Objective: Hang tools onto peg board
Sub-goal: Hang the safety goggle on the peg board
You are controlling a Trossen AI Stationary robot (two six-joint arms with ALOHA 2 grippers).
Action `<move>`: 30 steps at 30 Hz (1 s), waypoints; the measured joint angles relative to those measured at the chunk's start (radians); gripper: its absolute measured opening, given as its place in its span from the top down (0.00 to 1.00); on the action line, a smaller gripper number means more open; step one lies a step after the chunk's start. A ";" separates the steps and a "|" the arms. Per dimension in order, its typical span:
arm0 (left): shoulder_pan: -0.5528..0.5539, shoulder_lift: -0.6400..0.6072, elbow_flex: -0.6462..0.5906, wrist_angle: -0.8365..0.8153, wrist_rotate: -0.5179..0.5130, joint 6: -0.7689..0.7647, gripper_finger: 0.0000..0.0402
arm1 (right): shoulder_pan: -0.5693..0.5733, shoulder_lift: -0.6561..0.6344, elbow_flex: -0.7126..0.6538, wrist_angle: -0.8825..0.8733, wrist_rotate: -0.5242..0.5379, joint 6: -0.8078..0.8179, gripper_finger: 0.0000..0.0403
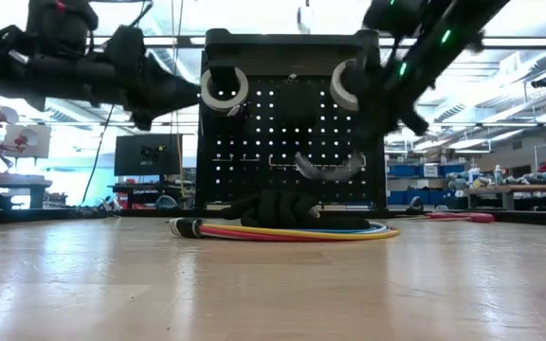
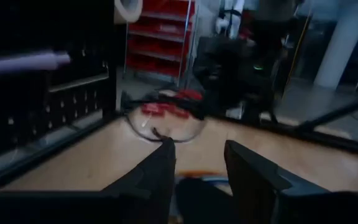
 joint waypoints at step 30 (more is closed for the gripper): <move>-0.060 0.648 0.347 0.557 -0.056 -0.132 0.63 | 0.294 0.182 0.001 0.918 0.408 -0.814 0.92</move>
